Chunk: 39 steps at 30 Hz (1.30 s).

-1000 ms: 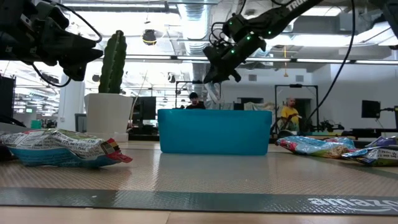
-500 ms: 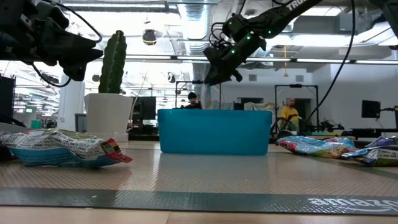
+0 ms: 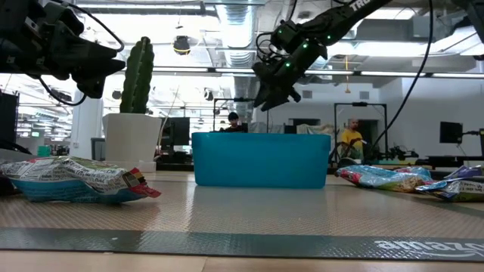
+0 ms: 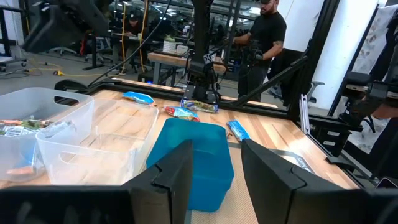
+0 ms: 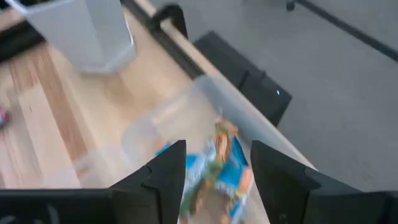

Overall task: Pick and place Granola Bars by type
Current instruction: Put the yellow granola bar into the top transparent bin

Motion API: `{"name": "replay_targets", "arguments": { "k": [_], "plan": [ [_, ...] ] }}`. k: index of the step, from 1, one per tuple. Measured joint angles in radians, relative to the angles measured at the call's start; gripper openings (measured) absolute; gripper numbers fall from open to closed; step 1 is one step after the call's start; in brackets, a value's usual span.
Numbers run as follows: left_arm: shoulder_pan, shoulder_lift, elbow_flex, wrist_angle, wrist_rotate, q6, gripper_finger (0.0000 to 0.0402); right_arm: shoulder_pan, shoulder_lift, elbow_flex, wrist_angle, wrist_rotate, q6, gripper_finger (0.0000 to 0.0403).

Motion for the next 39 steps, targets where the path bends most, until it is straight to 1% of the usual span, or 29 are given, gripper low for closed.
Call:
{"name": "replay_targets", "arguments": {
  "k": [2,7,10,14,17,22,25,27,32,39],
  "plan": [
    [0.0,0.0,0.0,0.0,0.0,0.0,0.0129,-0.005,-0.022,0.0,-0.08,0.01,-0.018,0.0173],
    [0.0,0.0,0.0,0.0,0.0,0.0,0.0129,-0.015,-0.112,0.0,-0.283,0.127,-0.016,0.0172],
    [0.0,0.0,0.0,0.0,0.0,0.0,0.0129,-0.021,-0.178,-0.005,-0.404,0.158,0.014,0.0173],
    [0.0,0.0,0.0,0.0,0.0,0.0,0.0129,-0.033,-0.275,-0.071,-0.5,0.181,0.094,0.0178],
    [0.0,0.0,0.0,0.0,0.0,0.0,0.0129,-0.048,-0.35,-0.152,-0.537,0.196,0.165,0.0181],
    [0.0,0.0,0.0,0.0,0.0,0.0,0.0129,-0.067,-0.468,-0.3,-0.55,0.235,0.297,0.0185],
    [0.0,0.0,0.0,0.0,0.0,0.0,0.0129,-0.079,-0.518,-0.385,-0.556,0.244,0.38,0.0185],
    [0.0,0.0,0.0,0.0,0.0,0.0,0.0129,-0.085,-0.543,-0.437,-0.566,0.274,0.442,0.0184],
    [0.0,0.0,0.0,0.0,0.0,0.0,0.0129,-0.085,-0.565,-0.546,-0.603,0.362,0.608,0.0182],
    [0.0,0.0,0.0,0.0,0.0,0.0,0.0129,-0.085,-0.557,-0.648,-0.613,0.387,0.776,0.0182]
  ]
}}
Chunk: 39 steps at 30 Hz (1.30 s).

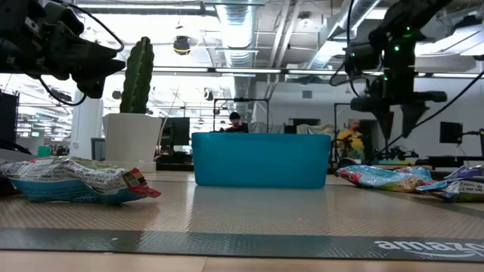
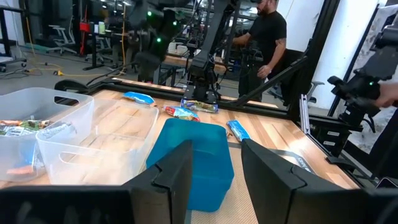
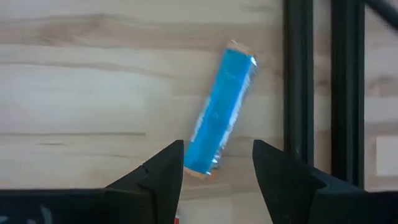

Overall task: Pick and place Granola Bars by type
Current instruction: Put the yellow granola bar into the top transparent bin

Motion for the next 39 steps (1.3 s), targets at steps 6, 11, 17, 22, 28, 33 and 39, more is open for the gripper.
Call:
{"name": "replay_targets", "arguments": {
  "k": [6,11,17,22,28,33,39],
  "plan": [
    [0.0,0.0,0.0,0.0,0.0,0.0,0.0129,0.0,0.0,-0.071,0.042,-0.003,0.097,0.0182],
    [0.0,0.0,0.0,0.0,0.0,0.0,0.0129,0.0,0.0,-0.104,0.097,-0.002,0.151,0.0182],
    [0.0,0.0,0.0,0.0,0.0,0.0,0.0129,0.0,0.0,-0.141,0.135,-0.001,0.23,0.0182],
    [0.0,0.0,0.0,0.0,0.0,0.0,0.0129,0.0,0.0,-0.151,0.147,0.035,0.258,0.0182],
    [0.0,0.0,0.0,0.0,0.0,0.0,0.0129,-0.022,0.031,-0.15,0.214,0.051,0.252,0.0182],
    [0.0,0.0,0.0,0.0,0.0,0.0,0.0129,-0.057,0.126,-0.15,0.215,0.034,0.251,0.0182],
    [0.0,0.0,0.0,0.0,0.0,0.0,0.0129,-0.057,0.24,-0.15,0.301,-0.009,0.238,0.0182]
  ]
}}
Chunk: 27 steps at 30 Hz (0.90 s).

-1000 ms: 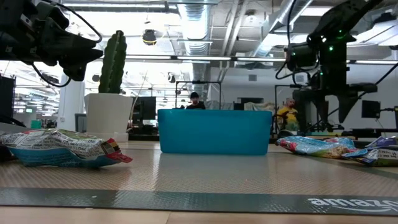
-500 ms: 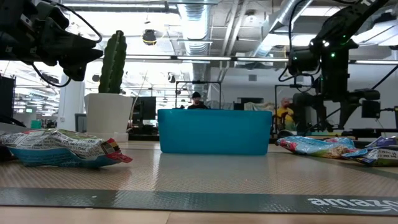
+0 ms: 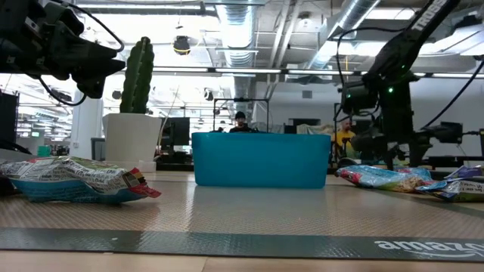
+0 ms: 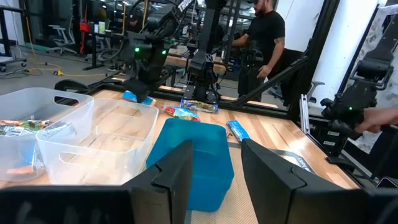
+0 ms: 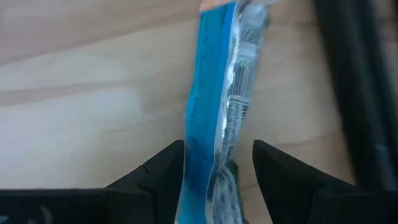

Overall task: Pick and place Granola Bars by type
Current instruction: Put the yellow granola bar into the top transparent bin

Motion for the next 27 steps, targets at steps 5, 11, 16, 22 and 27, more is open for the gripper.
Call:
{"name": "replay_targets", "arguments": {
  "k": [5,11,16,22,27],
  "plan": [
    [0.0,0.0,0.0,0.0,0.0,0.0,0.0129,0.001,0.055,0.006,0.026,-0.011,-0.03,0.0179],
    [0.0,0.0,0.0,0.0,0.0,0.0,0.0129,0.014,0.048,0.003,0.045,-0.006,-0.04,0.0124],
    [0.0,0.0,0.0,0.0,0.0,0.0,0.0129,0.013,0.031,0.002,0.052,-0.008,-0.042,0.0061],
    [0.0,0.0,0.0,0.0,0.0,0.0,0.0129,0.014,0.029,0.002,0.05,-0.008,-0.043,0.0038],
    [0.0,0.0,0.0,0.0,0.0,0.0,0.0129,0.014,0.028,0.002,0.048,-0.009,-0.043,0.0041]
  ]
}}
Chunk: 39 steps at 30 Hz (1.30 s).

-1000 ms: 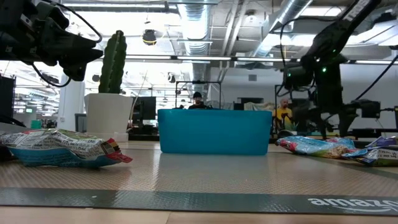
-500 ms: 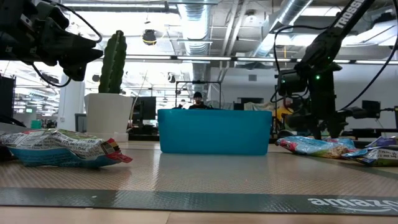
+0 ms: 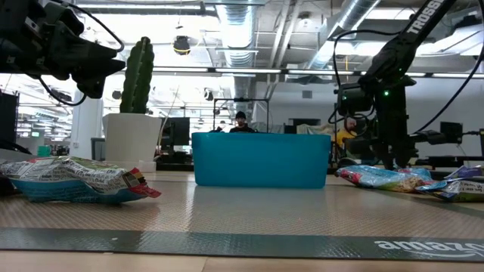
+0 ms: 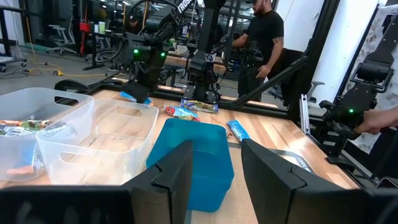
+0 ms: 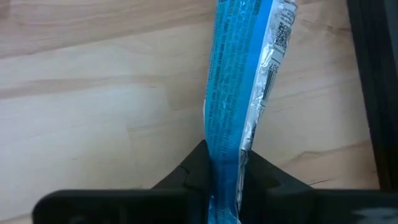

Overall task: Pick and place Granola Bars by type
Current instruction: Put the yellow granola bar into the top transparent bin

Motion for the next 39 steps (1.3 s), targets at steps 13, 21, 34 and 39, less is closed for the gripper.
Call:
{"name": "replay_targets", "arguments": {
  "k": [13,21,34,39],
  "plan": [
    [0.0,0.0,0.0,0.0,0.0,0.0,0.0129,0.034,-0.074,0.024,0.037,0.047,-0.041,0.0039],
    [0.0,0.0,0.0,0.0,0.0,0.0,0.0129,0.085,-0.153,0.13,0.206,0.071,-0.281,0.0038],
    [0.0,0.0,0.0,0.0,0.0,0.0,0.0129,0.177,-0.162,0.386,0.46,0.057,-0.752,0.0039],
    [0.0,0.0,0.0,0.0,0.0,0.0,0.0129,0.186,-0.162,0.443,0.53,0.008,-0.82,0.0039]
  ]
}}
